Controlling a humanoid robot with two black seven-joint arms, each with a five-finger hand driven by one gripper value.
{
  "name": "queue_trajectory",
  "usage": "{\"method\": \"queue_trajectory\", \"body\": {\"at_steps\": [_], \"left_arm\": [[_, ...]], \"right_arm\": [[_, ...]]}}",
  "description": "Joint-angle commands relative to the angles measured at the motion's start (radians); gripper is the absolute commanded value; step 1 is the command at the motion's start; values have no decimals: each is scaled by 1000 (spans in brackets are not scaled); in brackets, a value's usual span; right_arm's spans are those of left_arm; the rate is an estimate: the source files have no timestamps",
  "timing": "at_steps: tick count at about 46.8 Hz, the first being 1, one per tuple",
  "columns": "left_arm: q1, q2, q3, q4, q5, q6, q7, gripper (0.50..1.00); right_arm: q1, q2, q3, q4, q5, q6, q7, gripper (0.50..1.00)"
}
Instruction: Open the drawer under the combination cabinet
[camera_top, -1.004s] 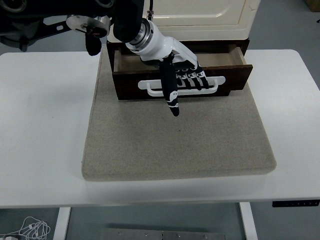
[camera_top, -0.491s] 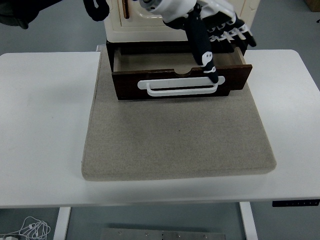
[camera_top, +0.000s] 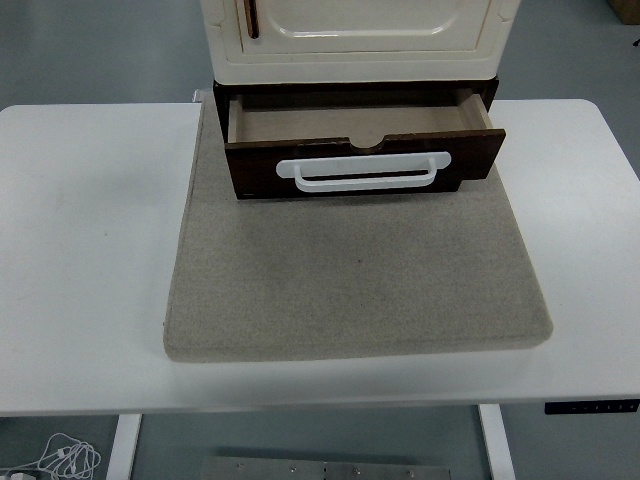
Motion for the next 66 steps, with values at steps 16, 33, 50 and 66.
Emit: {"method": "queue_trajectory", "body": {"at_steps": [16,33,50,66], "left_arm": [[46,106,-164,326,-57,145,-147,1000],[191,114,-167,604,-261,177,-147,1000],[500,94,-175,633,-520,196,-122,1000],[668,-55,-218,714,-598,196,-128,1000]], "right_arm": [[0,0,0,0,0,0,0,926],[0,0,0,0,0,0,0,926],[0,0,0,0,0,0,0,926],[-9,0,-2,0,0,0,2,926]]}}
